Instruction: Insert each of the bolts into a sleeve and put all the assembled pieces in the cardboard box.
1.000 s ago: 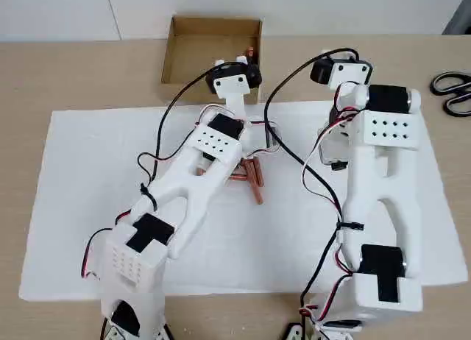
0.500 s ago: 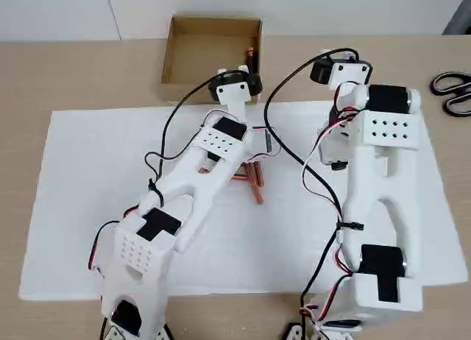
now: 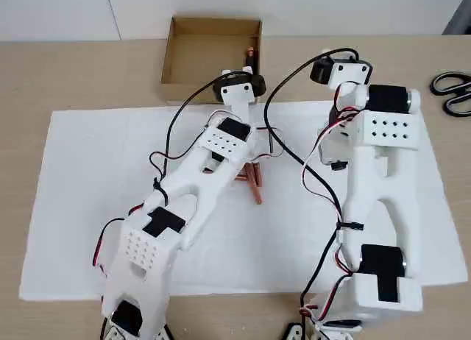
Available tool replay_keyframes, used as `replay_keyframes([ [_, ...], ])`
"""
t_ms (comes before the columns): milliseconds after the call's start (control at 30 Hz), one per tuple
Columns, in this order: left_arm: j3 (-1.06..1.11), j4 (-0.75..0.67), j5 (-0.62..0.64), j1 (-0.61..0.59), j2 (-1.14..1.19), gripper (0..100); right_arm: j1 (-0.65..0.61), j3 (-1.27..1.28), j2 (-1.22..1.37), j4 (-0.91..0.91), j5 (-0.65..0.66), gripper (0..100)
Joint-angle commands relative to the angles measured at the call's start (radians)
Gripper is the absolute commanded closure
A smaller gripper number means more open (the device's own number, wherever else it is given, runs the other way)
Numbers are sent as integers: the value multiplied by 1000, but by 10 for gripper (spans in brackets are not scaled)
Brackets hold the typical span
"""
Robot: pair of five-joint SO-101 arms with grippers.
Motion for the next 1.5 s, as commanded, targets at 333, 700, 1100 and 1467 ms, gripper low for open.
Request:
replay_keyframes([
  [333,-171,83,-3,40,-11,994,12,-5,-50,-4,5,995],
  [700,-470,328,-6,14,-11,994,7,5,-13,-22,5,995],
  [1100,-819,654,-180,-187,-11,994,10,0,-113,-16,6,995],
  [1467,-1001,749,-222,-193,-14,994,12,77,-553,-1,12,995],
])
